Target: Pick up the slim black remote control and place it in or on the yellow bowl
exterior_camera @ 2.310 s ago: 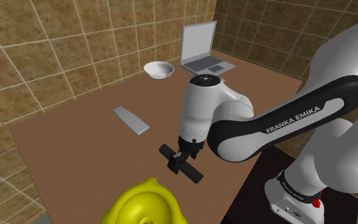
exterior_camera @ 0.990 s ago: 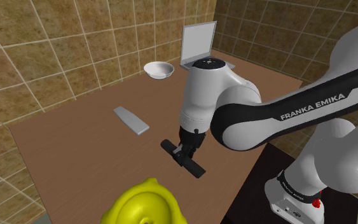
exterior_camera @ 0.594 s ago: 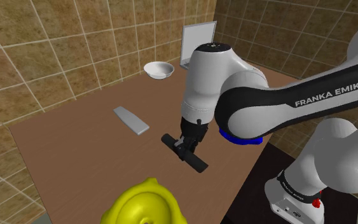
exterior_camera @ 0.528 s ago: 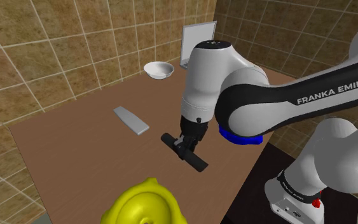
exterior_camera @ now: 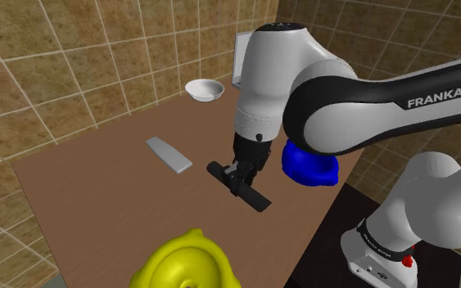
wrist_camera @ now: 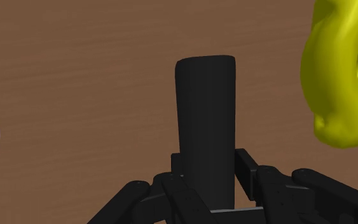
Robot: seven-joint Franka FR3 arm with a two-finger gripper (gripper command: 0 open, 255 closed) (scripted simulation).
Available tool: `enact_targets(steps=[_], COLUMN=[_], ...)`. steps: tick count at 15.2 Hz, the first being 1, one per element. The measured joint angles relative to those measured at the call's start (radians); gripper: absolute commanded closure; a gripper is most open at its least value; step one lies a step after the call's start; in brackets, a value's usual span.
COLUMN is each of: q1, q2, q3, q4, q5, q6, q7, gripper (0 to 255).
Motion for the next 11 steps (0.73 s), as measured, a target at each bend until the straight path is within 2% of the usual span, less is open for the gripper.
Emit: enact_targets(steps=[9,11], q1=[-0.002,0.006], q2=[-0.033,-0.024], q3=[-0.02,0.002], q4=[0.095,0.116], q5=[-0.009,-0.006], q6=[-0.126,-0.134], q7=[0.009,0.039], gripper=[255,255])
